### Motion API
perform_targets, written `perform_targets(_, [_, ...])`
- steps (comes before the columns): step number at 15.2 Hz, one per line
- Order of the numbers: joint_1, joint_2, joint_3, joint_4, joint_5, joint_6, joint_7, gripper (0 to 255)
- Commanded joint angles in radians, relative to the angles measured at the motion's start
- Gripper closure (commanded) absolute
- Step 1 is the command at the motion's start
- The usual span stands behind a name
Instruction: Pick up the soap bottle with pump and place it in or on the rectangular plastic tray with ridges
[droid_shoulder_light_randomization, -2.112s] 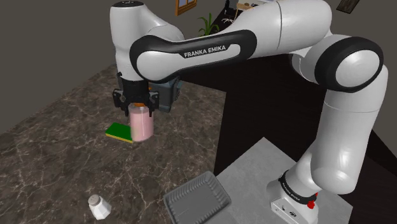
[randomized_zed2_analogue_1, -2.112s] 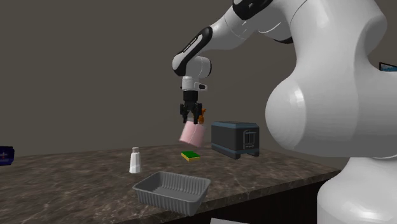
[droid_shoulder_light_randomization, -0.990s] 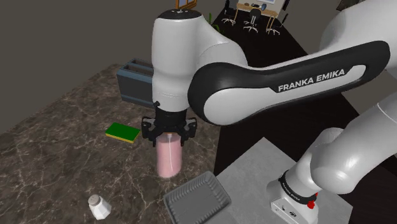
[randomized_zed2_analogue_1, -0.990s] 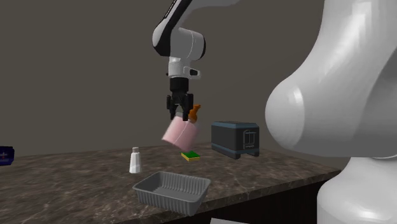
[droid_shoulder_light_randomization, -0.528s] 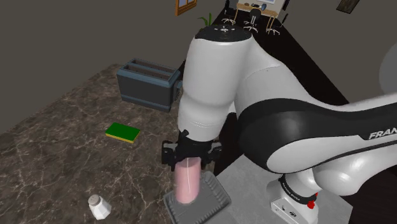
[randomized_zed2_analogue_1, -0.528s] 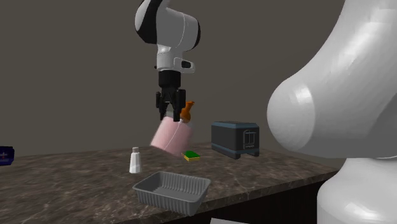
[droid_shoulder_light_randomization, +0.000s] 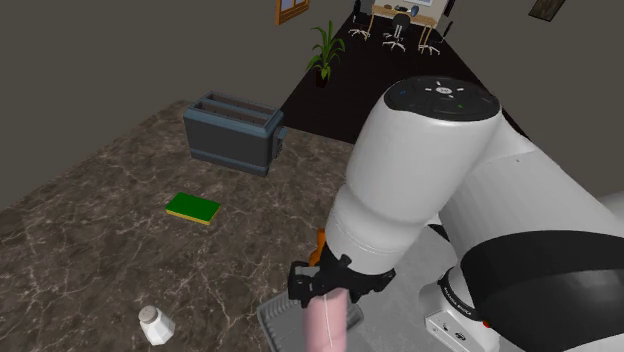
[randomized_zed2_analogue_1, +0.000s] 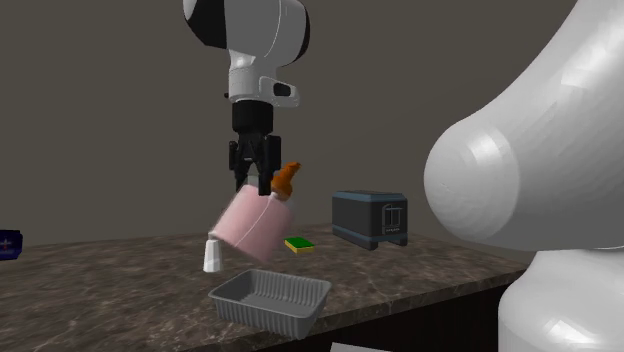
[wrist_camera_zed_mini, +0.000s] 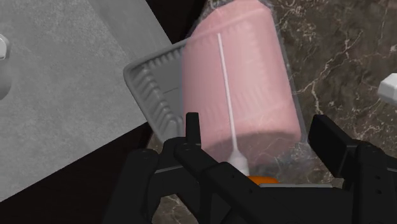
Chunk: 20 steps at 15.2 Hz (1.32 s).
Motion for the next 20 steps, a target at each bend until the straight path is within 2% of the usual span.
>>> perform_targets(1, [0.003, 0.004, 0.012, -0.018, 0.006, 0.023, 0.006, 255])
perform_targets(14, [-0.010, 0.086, 0.085, -0.135, 0.018, 0.221, 0.017, 255])
perform_targets(20, [-0.010, 0.086, 0.085, -0.135, 0.018, 0.221, 0.017, 255])
